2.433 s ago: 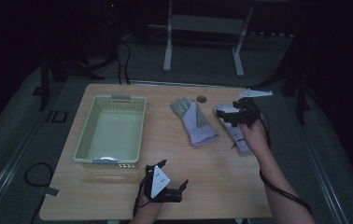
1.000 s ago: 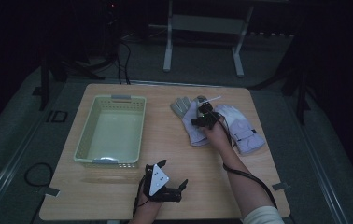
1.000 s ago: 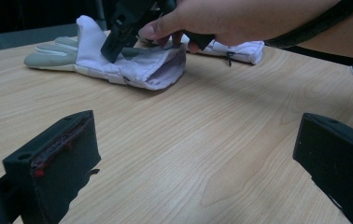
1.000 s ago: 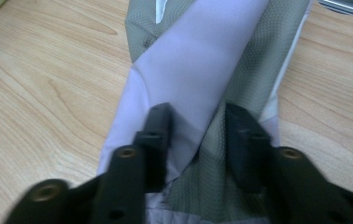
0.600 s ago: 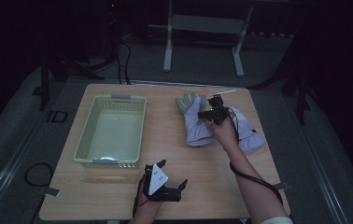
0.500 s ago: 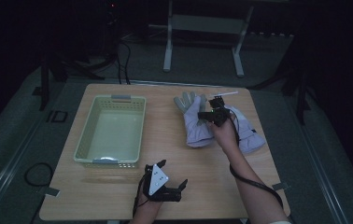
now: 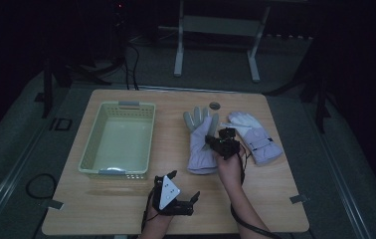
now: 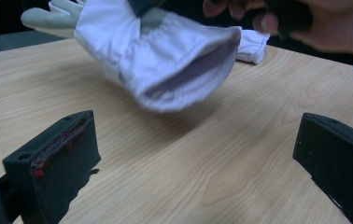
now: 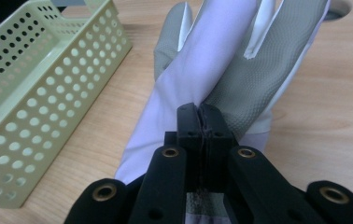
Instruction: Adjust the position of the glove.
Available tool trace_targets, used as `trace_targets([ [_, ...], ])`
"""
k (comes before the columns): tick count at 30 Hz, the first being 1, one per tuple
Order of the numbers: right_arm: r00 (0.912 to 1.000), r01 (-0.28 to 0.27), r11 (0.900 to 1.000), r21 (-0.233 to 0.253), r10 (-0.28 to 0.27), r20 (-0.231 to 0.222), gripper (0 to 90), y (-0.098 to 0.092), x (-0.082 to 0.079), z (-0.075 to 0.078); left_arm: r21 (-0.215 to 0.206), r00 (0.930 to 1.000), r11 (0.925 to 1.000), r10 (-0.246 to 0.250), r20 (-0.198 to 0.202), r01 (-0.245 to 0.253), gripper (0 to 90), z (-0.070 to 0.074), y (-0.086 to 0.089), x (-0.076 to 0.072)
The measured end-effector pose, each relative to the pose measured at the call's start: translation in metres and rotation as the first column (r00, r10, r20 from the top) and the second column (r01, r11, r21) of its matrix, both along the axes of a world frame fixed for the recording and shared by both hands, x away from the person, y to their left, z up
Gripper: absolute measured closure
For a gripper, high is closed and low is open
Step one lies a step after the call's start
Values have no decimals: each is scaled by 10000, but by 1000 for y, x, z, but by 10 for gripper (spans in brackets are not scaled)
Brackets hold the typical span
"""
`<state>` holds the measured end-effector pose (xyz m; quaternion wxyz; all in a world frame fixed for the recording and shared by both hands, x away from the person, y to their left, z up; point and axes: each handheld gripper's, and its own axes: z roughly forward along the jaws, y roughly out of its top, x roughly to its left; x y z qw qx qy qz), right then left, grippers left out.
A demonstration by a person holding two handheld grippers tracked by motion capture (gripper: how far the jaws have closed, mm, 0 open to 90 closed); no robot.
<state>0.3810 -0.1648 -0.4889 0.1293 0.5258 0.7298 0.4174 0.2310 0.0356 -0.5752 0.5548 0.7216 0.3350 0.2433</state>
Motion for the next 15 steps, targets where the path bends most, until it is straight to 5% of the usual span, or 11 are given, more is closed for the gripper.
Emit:
trace_targets([
  [7,9988,9,10000,-46,-11,-491,881,7,1,-22,-47,10000,10000,-53,-42,53,5,0,0,0],
  [15,9964,322,9957,-866,-387,-750,878,14,13,-46,-72,9999,9998,-164,-52,164,4,0,0,0],
])
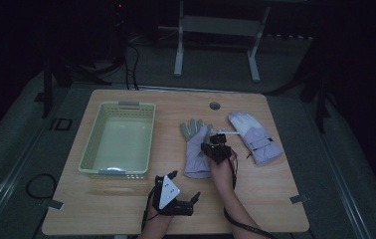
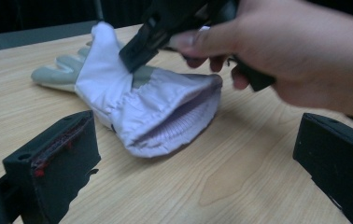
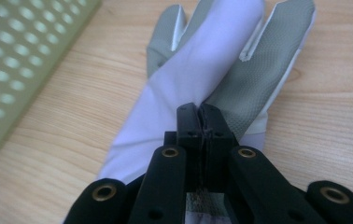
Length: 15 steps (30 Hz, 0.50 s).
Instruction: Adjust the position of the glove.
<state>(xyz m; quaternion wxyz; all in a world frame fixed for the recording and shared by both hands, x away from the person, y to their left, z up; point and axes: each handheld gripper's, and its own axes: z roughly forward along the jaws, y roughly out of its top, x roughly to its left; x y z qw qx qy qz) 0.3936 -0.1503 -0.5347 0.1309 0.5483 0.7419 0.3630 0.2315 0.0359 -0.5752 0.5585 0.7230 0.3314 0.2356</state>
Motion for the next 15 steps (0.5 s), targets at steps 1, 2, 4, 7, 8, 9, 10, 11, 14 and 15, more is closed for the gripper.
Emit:
trace_targets([
  [1,10000,50,10000,-33,-50,-58,876,0,1,-2,20,10000,10000,-9,10,9,4,0,0,0],
  [2,10000,31,10000,-13,-31,-89,868,0,2,-3,36,10000,10000,-7,33,7,4,0,0,0],
  [4,9999,-83,9997,-236,79,-140,836,0,3,-5,52,10000,10000,-11,49,11,5,0,-1,0],
  [7,9997,-242,9995,-212,240,-100,687,-2,3,1,50,10000,10000,-7,47,7,5,0,-1,0],
  [8,9993,-370,9987,-354,370,1,603,-3,3,4,50,10000,10000,2,41,-3,4,0,-1,0],
  [9,9989,-466,9983,-352,469,93,551,-5,3,8,45,10000,10000,13,35,-13,4,0,-1,0],
  [10,9984,-525,9981,-324,531,181,525,-8,3,12,36,10000,10000,22,38,-23,4,0,0,0],
  [11,9977,-590,9978,-316,599,303,480,-11,3,17,30,10000,10000,27,31,-27,5,0,0,0],
  [14,9925,-1025,9946,-181,1035,654,389,-23,5,30,24,10000,10000,35,10,-35,4,0,0,0],
  [15,9897,-1185,9928,-186,1196,783,368,-28,5,33,14,10000,10000,38,8,-38,5,0,0,0],
])
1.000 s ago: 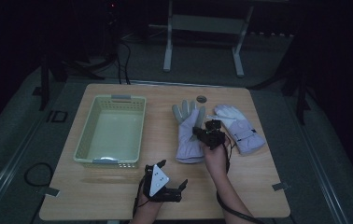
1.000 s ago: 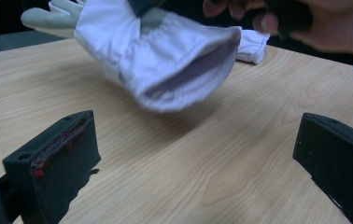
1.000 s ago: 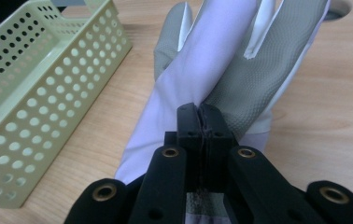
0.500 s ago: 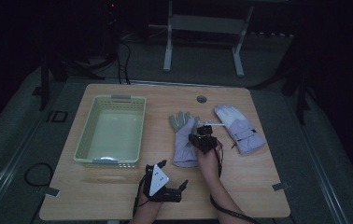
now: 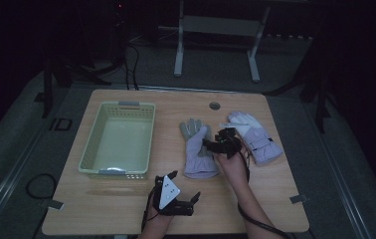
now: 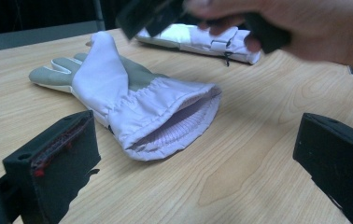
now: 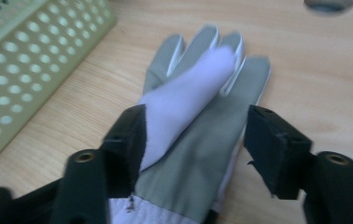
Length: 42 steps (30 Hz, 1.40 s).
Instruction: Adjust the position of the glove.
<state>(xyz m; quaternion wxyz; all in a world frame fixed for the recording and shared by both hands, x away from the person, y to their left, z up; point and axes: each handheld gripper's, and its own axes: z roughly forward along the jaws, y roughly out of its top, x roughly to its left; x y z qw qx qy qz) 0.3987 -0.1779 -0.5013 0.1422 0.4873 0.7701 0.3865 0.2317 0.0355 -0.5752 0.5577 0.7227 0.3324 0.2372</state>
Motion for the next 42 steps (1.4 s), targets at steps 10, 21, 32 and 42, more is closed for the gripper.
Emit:
trace_targets([
  [10,9965,-685,9970,-368,701,454,294,-63,1,26,-137,10000,9999,25,-95,-27,4,0,1,1],
  [21,9923,-653,9892,-1312,783,965,170,-133,14,50,21,10000,10000,32,-2,-32,5,0,0,0],
  [32,9976,-698,9869,-1452,692,-89,203,-162,41,31,-7,10000,10000,-45,23,45,4,0,0,0],
  [42,9965,-822,9714,-2229,771,-314,433,-170,73,7,57,10000,10000,-36,75,35,5,0,0,-1],
])
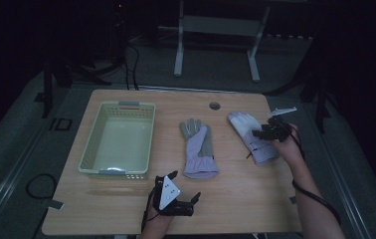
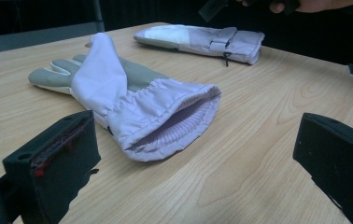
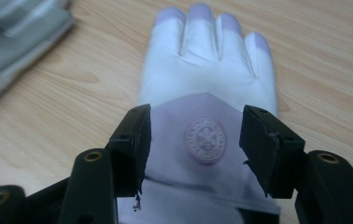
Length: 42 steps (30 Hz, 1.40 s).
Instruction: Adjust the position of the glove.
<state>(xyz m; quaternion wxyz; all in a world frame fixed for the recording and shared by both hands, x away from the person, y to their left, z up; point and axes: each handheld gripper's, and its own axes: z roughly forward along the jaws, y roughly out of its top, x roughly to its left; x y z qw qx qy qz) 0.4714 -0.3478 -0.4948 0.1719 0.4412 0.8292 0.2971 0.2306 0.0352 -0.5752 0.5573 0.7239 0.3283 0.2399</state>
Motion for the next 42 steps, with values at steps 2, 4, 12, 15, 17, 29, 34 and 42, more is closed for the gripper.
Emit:
trace_targets([
  [2,9999,12,9998,-218,-15,-139,440,-2,6,-5,22,10000,10000,3,20,-3,5,0,0,0],
  [4,9989,-28,10000,-58,25,-469,445,-4,11,-10,42,10000,10000,3,26,-3,4,0,0,0],
  [12,9802,-129,9999,26,131,-1975,550,-13,27,-31,-6,10000,10000,5,-26,-5,4,0,0,0],
  [15,9769,-130,9998,124,153,-2130,633,-12,27,-31,-12,10000,10000,9,-33,-9,4,0,0,0],
  [17,9758,99,9998,156,-62,-2187,700,-10,25,-30,4,10000,10000,1,-38,-1,4,0,0,0],
  [29,9753,1943,9751,1069,-1803,-1277,802,-13,-28,30,6,10000,10000,60,-35,-60,4,0,0,0],
  [34,9759,2145,9615,1716,-2037,-784,804,-12,-62,60,92,9998,9998,176,22,-176,4,0,0,-1],
  [42,9769,2101,9592,1891,-1983,-796,803,2,-104,52,-61,9996,9997,227,-136,-228,4,0,1,1],
])
